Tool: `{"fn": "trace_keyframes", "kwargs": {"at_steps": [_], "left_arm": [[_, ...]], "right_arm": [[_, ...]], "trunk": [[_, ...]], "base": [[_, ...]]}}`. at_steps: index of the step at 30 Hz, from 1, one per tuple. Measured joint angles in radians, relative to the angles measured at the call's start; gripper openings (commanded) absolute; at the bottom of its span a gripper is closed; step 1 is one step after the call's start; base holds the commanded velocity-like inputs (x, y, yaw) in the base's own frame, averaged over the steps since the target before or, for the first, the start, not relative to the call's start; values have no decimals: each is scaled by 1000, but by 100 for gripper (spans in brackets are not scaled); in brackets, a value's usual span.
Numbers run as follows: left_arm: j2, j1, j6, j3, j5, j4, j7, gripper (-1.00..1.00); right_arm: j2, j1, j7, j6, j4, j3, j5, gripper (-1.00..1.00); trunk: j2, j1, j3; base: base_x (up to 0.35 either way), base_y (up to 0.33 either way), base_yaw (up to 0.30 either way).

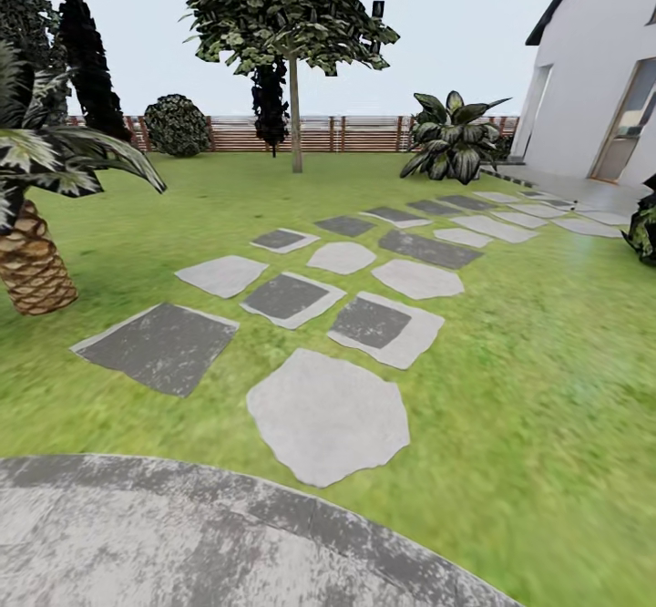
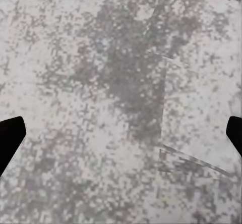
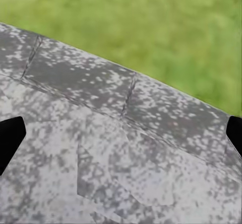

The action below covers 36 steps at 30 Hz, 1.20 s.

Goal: In the garden, pick up the pesticide atomizer on the floor and spray pesticide onto both trees until each tree trunk is fully covered.

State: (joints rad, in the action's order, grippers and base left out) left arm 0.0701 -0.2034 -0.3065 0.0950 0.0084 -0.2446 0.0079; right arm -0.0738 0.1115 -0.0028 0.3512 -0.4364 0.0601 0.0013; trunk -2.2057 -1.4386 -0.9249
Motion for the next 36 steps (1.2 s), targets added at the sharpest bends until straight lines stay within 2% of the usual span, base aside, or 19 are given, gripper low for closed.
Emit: {"fn": "trace_keyframes", "kwargs": {"at_steps": [36], "left_arm": [[0,0,0,0,0,0,0,100]], "right_arm": [[0,0,0,0,0,1,0,100]], "trunk": [[0,0,0]], "base": [[339,0,0]]}}
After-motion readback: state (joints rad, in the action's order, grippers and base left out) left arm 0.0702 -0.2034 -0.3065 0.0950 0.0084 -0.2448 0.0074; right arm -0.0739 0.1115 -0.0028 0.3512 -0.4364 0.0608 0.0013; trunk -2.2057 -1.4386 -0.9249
